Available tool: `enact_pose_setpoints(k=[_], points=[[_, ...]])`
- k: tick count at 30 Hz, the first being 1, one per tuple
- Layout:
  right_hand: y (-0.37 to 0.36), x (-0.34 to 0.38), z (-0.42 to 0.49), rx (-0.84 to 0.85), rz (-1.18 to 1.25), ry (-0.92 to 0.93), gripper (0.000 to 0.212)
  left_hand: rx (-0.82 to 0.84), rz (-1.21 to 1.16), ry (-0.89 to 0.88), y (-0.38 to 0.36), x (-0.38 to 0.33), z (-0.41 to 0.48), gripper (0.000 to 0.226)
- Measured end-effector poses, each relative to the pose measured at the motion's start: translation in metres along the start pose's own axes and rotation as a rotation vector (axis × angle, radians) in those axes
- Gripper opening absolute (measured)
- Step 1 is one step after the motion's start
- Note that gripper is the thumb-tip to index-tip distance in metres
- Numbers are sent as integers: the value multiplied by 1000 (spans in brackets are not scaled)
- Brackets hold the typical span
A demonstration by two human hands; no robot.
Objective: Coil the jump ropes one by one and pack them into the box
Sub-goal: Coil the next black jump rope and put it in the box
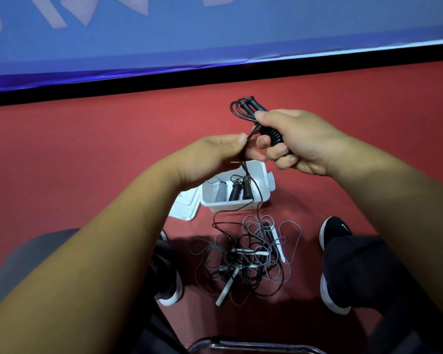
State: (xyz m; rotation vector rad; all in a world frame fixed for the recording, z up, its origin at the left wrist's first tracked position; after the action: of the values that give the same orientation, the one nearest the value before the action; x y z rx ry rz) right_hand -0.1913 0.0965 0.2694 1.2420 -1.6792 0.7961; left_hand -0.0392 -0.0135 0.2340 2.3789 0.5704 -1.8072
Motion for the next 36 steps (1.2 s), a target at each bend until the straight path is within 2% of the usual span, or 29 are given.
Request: enact_pose_setpoints(k=[5, 9, 13, 16, 21, 24, 25, 26, 31, 36], points=[[2, -2, -1, -15, -44, 12, 19, -79, 142, -34, 9, -16, -7, 18], [2, -4, -1, -1, -29, 1, 22, -132, 349, -22, 12, -24, -8, 16], [-5, -7, -3, 139, -53, -29, 35, -168, 533, 71, 18, -17, -8, 11], [-14, -11, -5, 236, -59, -50, 36, -225, 627, 67, 22, -12, -6, 24], [-20, -18, -8, 428, -29, -135, 36, -340, 582, -4, 30, -17, -9, 15], [-29, -25, -12, 563, -46, -223, 28, -312, 539, -56, 32, -21, -11, 13], [-33, -28, -14, 596, -63, -245, 28, -306, 471, -55, 29, -22, -12, 6], [-35, -31, -15, 618, -89, -264, 29, -304, 401, -53, 27, -22, -12, 8], [-41, -36, -20, 694, -189, -305, 26, -274, 285, -135, 20, -28, -9, 22], [-37, -42, -13, 606, -289, -344, 17, -203, 454, -247, 9, -41, -12, 20]])
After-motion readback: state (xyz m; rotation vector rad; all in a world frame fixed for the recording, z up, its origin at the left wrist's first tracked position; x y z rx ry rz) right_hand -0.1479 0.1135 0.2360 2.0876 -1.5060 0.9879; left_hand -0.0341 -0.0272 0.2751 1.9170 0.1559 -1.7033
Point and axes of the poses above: each hand's wrist, its own z-axis towards the middle knuckle, its own y-axis out of the back of the hand, x = y × z, the point moved 3 cm from there along z, towards the middle knuckle, and after that the axes turned 10 degrees about -z, right-handed, at the moved point
